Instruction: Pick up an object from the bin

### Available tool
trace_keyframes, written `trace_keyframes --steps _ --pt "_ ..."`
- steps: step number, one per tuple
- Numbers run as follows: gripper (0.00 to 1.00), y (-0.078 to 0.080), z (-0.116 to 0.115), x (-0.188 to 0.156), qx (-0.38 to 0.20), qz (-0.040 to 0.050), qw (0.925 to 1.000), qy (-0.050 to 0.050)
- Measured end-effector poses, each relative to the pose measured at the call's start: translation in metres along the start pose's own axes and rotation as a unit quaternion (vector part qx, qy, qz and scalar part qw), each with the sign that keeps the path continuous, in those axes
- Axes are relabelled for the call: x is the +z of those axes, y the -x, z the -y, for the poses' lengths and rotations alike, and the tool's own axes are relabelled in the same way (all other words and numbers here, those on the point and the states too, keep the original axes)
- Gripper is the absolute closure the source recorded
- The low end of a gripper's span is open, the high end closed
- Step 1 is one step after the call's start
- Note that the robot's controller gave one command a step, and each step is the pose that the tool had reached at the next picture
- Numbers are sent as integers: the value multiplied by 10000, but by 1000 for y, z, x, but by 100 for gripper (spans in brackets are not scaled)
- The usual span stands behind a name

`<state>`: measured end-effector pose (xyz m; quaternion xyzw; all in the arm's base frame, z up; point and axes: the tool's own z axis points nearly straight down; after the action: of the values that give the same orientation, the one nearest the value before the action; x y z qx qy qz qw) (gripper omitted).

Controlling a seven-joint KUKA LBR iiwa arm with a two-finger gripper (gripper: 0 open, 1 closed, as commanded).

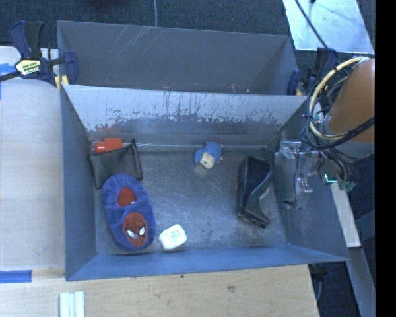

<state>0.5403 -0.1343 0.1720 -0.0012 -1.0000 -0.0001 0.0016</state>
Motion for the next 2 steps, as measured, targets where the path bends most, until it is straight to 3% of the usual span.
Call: trace_keyframes --steps 1,2 --pt "0 33 -28 89 214 129 9997 -22" --pt "100 28 -29 87 194 -12 9998 3"
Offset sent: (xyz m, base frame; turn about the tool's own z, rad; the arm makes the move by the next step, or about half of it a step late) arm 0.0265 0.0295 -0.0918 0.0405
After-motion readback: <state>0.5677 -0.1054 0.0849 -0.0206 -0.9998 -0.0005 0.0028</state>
